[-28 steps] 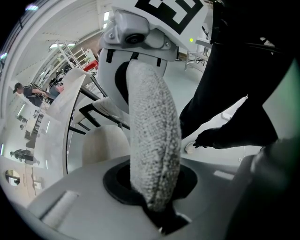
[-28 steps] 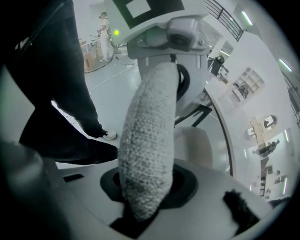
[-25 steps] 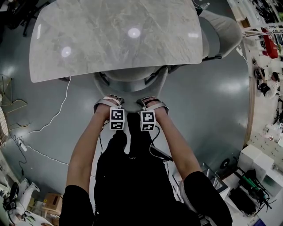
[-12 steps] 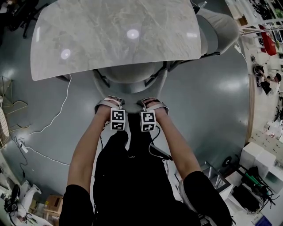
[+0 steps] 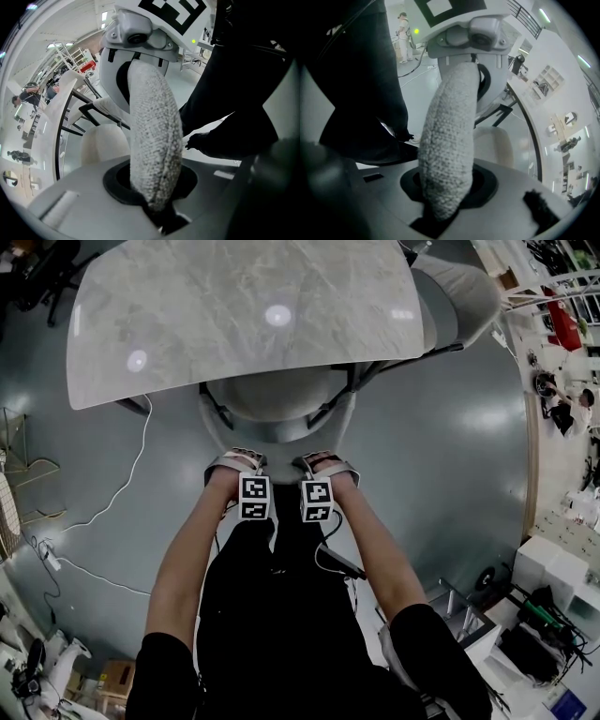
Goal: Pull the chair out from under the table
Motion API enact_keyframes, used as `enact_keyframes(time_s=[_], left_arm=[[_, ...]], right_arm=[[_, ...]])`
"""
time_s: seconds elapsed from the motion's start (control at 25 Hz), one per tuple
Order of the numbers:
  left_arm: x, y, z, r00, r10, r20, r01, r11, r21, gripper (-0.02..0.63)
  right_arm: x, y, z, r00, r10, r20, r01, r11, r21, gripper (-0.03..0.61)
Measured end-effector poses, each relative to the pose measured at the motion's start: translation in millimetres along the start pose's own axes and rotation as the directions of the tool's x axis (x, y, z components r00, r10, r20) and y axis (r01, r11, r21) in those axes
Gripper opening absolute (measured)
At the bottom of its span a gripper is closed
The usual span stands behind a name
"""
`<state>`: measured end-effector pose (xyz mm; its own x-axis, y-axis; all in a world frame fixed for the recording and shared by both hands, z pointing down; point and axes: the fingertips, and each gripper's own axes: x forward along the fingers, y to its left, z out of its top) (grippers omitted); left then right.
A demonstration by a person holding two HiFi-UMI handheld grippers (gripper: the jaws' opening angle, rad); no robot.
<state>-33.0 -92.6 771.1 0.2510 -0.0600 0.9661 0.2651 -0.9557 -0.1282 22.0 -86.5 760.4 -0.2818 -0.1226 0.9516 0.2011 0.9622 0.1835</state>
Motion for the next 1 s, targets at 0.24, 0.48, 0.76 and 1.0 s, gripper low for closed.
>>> enact_keyframes(time_s=[0.24,0.48,0.76,1.0], left_arm=[[-1.3,-15.6,0.1,1.000,-0.002,0.000,0.002,1.000,0.013,0.071],[-2.8,-35.6,1.1,1.000,-0.010,0.001,0.010,0.999,0.038,0.072],[-6.0,-68.8,0.5,1.000,-0.026,0.003,0.025,0.996,0.082,0.071],[-7.8,-86.4,5.1,0.999,-0.033,0.001,0.033,0.994,0.102,0.071]], right_arm=[[-0.3,14.4,8.3,1.000,-0.004,-0.003,0.004,1.000,0.013,0.103],[0.6,39.1,18.6,1.000,0.017,-0.003,-0.017,0.999,0.051,0.102],[0.3,71.0,37.0,1.000,0.018,-0.009,-0.017,0.996,0.093,0.101],[-1.5,87.6,41.6,1.000,0.004,-0.014,-0.002,0.994,0.106,0.101]])
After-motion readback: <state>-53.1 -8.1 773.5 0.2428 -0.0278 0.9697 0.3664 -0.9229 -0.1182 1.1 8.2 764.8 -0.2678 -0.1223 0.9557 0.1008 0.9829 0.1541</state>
